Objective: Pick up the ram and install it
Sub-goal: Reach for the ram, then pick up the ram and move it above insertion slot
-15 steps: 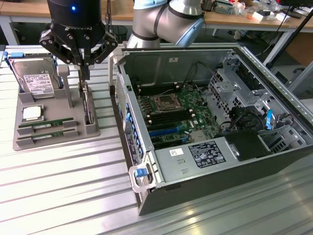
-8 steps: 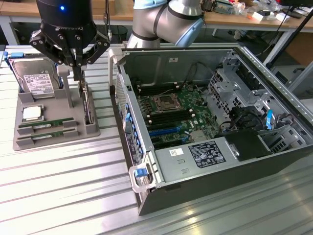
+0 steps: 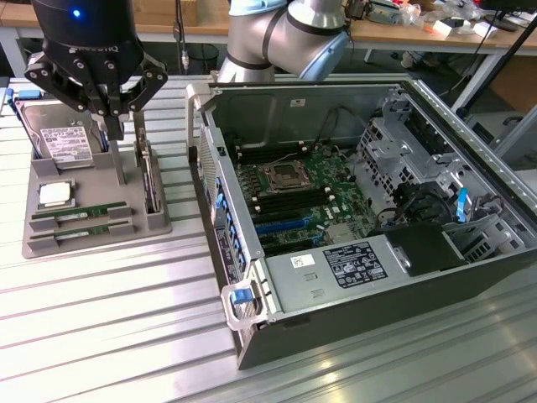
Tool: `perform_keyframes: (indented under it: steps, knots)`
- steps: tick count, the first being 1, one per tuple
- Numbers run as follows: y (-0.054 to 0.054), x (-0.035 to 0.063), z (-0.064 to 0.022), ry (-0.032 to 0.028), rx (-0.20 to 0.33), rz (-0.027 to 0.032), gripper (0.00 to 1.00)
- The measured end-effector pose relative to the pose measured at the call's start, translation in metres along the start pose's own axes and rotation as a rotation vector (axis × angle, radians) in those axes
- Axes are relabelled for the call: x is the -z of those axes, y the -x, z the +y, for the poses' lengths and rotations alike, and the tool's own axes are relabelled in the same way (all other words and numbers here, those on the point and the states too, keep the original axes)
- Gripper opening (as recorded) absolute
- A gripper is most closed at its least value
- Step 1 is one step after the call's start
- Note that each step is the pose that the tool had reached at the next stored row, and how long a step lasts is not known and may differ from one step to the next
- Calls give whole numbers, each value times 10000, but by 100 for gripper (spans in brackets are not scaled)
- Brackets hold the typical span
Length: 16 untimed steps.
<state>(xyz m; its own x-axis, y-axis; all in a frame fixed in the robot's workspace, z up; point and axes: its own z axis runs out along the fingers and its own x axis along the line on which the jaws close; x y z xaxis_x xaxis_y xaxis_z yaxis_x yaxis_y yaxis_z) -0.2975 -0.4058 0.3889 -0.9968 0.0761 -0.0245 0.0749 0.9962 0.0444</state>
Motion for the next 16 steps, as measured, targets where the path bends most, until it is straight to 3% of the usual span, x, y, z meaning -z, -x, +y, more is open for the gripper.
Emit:
perform_keyframes:
  steps: [9, 16]
  knots:
    - [-1, 0, 0, 1, 27, 1, 11]
    - [-2, 0, 0, 17, 684, 30, 11]
